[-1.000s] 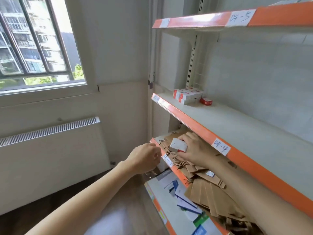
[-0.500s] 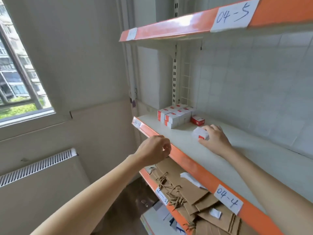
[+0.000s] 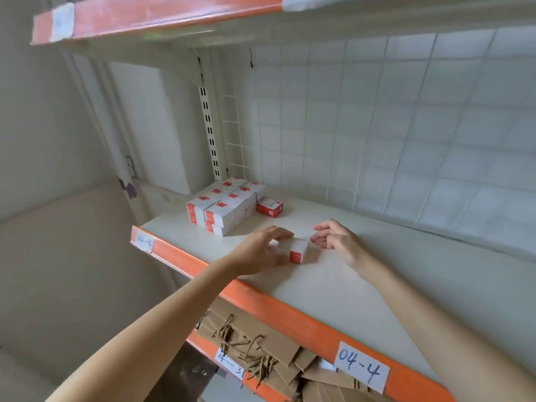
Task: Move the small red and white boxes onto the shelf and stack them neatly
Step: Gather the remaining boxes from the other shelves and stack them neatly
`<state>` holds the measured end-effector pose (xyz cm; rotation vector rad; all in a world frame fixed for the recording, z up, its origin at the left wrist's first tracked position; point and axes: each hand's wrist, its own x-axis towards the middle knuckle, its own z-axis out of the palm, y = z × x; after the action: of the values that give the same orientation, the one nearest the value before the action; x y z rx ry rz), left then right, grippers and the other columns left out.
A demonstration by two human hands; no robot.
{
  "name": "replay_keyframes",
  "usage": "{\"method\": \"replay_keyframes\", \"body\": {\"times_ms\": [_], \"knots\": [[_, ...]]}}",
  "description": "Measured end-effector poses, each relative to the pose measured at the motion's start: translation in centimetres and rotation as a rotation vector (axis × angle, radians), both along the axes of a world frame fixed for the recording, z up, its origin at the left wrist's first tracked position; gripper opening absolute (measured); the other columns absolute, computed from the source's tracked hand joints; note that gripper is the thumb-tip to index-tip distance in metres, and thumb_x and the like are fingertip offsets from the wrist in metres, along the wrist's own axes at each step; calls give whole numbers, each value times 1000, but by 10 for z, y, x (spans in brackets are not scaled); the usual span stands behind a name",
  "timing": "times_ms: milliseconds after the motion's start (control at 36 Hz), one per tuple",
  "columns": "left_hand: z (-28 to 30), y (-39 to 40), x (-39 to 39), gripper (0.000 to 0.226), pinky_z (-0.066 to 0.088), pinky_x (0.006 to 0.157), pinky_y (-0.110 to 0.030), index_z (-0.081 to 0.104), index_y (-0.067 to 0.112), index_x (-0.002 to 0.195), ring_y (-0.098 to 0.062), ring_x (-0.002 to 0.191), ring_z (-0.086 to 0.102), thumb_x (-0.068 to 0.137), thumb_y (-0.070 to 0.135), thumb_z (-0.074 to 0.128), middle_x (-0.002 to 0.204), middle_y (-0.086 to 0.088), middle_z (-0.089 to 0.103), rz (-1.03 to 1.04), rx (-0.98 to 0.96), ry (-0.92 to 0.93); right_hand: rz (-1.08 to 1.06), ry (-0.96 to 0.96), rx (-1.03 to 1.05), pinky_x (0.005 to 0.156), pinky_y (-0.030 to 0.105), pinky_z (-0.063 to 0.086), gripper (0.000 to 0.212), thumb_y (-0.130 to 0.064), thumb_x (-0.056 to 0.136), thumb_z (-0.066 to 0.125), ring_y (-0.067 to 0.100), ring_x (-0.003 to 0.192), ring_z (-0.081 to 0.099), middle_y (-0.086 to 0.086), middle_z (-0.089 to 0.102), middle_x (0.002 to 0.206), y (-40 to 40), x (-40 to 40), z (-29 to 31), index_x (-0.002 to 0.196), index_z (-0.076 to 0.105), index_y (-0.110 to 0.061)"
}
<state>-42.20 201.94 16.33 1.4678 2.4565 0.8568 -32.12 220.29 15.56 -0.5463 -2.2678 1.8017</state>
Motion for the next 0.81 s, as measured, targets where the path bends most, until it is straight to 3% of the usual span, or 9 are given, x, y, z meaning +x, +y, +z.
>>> {"method": "replay_keyframes", "body": {"times_ms": [56, 139, 194, 278, 361, 444, 528, 667, 806], "knots": [[-2, 6, -10, 43, 37, 74, -2, 59, 14, 121, 0, 90, 55, 81, 19, 73, 108, 5, 58, 8, 34, -62, -58, 28, -12, 74, 20, 44, 54, -13, 51, 34, 21, 86, 55, 2, 60, 83, -3, -4, -1, 102, 50, -8], [0, 13, -23, 27, 36, 64, -16, 67, 5, 88, 0, 64, 42, 92, 30, 59, 73, -6, 53, -31, 91, -201, -154, 136, -65, 70, 18, 45, 55, -11, 51, 34, 18, 81, 54, 5, 60, 85, -5, -4, -7, 104, 48, -7], [0, 18, -29, 36, 33, 74, -22, 66, 10, 74, -6, 77, 39, 96, 34, 50, 74, -1, 48, -2, 73, -236, -224, 210, -78, 66, 14, 48, 54, -10, 54, 35, 13, 81, 54, 6, 61, 87, -4, -2, -10, 105, 49, -7], [-5, 25, -36, 43, 21, 92, -19, 70, 5, 92, -15, 110, 33, 97, 39, 43, 104, -6, 52, 92, 54, -207, -242, 236, -33, 65, 13, 49, 51, -12, 58, 37, 10, 84, 55, 4, 62, 90, -4, 1, -11, 107, 51, -9], [-7, 24, -37, 52, 28, 76, -26, 57, -5, 75, -15, 86, 42, 97, 40, 43, 81, -16, 53, 78, 135, -221, -237, 224, 30, 73, 19, 48, 47, -13, 64, 38, 12, 85, 56, 2, 62, 91, -8, 1, -13, 109, 51, -10], [-7, 23, -38, 42, 31, 63, -27, 51, 5, 71, -12, 64, 37, 96, 38, 47, 65, 1, 42, 99, 240, -281, -211, 216, 97, 82, 25, 47, 33, 1, 79, 40, 17, 85, 57, 1, 62, 91, -9, -1, -16, 108, 51, -10], [-8, 23, -38, 33, 32, 58, -17, 57, 12, 75, -6, 60, 41, 95, 37, 50, 62, 8, 46, 138, 270, -277, -194, 199, 140, 79, 19, 46, 34, 9, 83, 38, 15, 82, 57, 1, 62, 90, -9, -1, -18, 106, 51, -11], [-12, 25, -38, 40, 29, 55, -23, 43, 17, 63, -8, 55, 37, 94, 40, 51, 58, 6, 40, 182, 237, -219, -211, 168, 180, 78, 17, 47, 39, 15, 83, 35, 13, 80, 58, 1, 62, 90, -12, 0, -16, 106, 53, -11], [-11, 24, -37, 15, 31, 58, -17, 61, 10, 90, -12, 71, 50, 94, 22, 54, 78, 2, 60, 220, 240, -161, -208, 155, 217, 72, 15, 45, 33, 15, 82, 37, 12, 75, 55, 1, 61, 82, -12, 2, -14, 93, 57, -9]]}}
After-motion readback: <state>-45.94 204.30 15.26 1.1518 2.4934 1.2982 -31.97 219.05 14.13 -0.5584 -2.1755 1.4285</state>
